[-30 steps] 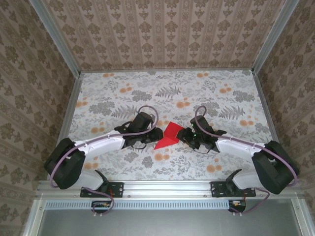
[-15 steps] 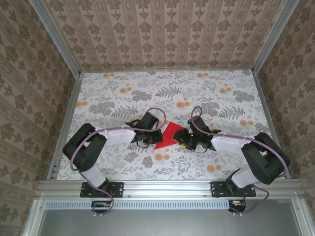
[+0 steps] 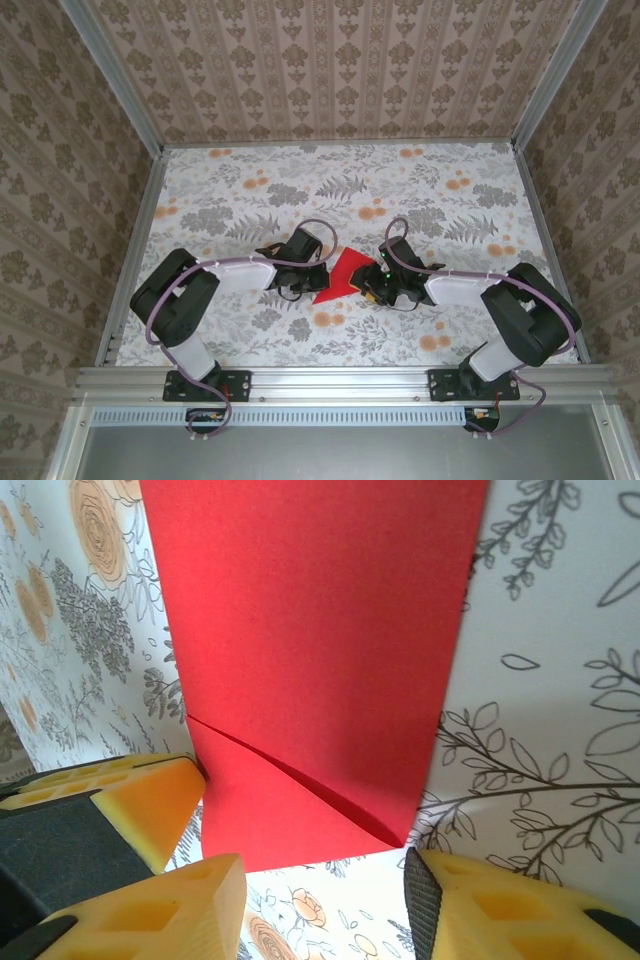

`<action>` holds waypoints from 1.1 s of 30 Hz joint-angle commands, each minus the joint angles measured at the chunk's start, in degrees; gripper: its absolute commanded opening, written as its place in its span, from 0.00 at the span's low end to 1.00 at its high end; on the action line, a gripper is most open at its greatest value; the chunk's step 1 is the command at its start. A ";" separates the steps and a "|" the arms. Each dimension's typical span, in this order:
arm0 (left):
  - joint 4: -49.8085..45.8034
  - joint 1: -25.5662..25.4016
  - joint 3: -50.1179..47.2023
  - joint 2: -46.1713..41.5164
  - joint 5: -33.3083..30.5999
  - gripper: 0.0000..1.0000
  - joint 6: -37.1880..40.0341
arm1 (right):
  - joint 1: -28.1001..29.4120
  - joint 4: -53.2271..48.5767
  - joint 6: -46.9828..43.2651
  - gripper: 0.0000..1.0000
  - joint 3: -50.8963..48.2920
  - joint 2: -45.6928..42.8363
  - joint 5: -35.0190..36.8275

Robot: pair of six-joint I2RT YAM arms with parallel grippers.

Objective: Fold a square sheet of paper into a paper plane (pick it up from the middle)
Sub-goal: Third fold the triangle at the center of the table, then fourth fold the wing at the center of the table.

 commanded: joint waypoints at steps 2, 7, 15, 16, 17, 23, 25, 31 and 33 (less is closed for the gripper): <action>-1.01 0.59 1.25 0.76 -0.56 0.11 0.32 | -0.29 1.60 1.05 0.45 1.32 1.24 -0.73; -1.01 0.95 1.00 0.77 -0.51 0.11 0.12 | -0.44 3.02 1.55 0.43 1.16 1.61 -0.58; -1.39 1.44 0.60 0.41 -0.58 0.11 -0.13 | -0.54 -1.89 2.60 0.43 0.34 -2.76 3.07; -1.32 1.53 0.43 0.55 -0.68 0.11 -0.21 | -0.59 -3.67 2.47 0.44 0.25 -3.94 4.34; -1.32 1.68 0.41 0.51 -0.69 0.11 -0.33 | -0.58 -4.99 2.51 0.45 0.24 -4.57 5.30; 0.13 2.21 -0.39 -0.01 0.52 0.16 -1.36 | -0.77 -6.23 3.03 0.48 0.15 -4.44 5.59; 0.64 2.31 -0.60 -0.57 1.73 0.22 -1.55 | -0.73 -5.17 3.24 0.48 0.29 -3.54 4.63; 2.61 2.46 -1.71 -3.26 4.81 0.38 -1.72 | -0.72 -3.12 3.25 0.48 0.88 -2.02 2.61; 2.66 2.46 -2.04 -3.41 5.61 0.42 -1.73 | -0.72 -2.84 3.22 0.48 0.96 -1.73 2.30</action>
